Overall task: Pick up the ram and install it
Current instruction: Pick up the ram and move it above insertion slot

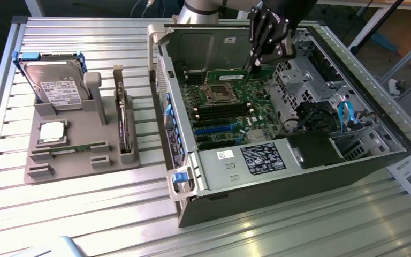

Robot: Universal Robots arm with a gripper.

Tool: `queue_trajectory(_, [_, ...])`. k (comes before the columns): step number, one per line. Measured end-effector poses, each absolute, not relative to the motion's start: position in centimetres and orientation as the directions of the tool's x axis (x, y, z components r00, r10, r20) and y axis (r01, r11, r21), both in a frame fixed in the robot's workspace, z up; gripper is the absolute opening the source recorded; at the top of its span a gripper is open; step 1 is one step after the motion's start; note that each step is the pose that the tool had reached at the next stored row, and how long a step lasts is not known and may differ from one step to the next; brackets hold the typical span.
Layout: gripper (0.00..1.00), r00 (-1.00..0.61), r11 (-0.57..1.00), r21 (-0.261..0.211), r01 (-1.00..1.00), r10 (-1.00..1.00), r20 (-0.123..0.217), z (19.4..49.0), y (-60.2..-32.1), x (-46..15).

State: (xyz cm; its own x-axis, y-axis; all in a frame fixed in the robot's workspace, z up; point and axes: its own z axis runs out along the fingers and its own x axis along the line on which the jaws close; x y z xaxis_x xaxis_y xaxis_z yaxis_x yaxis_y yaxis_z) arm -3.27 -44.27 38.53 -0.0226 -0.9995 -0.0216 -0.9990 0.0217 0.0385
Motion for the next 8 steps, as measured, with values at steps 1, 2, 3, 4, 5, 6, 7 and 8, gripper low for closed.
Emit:
queue_trajectory(1, [0.12, -0.023, 0.022, 0.038, -0.999, -0.999, -0.023, 38.53, -44.26, -3.27])
queue_trajectory(2, [0.12, -0.023, 0.022, 0.038, -0.999, -0.999, -0.024, 38.5, -44.27, -3.27])
queue_trajectory(3, [0.12, -0.023, 0.022, 0.038, -0.999, -0.999, -0.025, 38.47, -44.27, -3.27])
queue_trajectory(4, [0.12, -0.023, 0.022, 0.038, -0.999, -0.999, -0.025, 38.39, -44.27, -3.27])
queue_trajectory(5, [0.12, -0.023, 0.022, 0.038, -0.999, -0.999, -0.025, 38.31, -44.27, -3.27])
queue_trajectory(6, [0.12, -0.023, 0.022, 0.038, -0.999, -0.999, -0.025, 38.23, -44.27, -3.27])
queue_trajectory(7, [0.12, -0.023, 0.022, 0.038, -0.999, -0.999, -0.025, 38.2, -44.27, -3.27])
queue_trajectory(8, [0.12, -0.023, 0.022, 0.038, -0.999, -0.999, -0.025, 38.2, -44.27, -3.27])
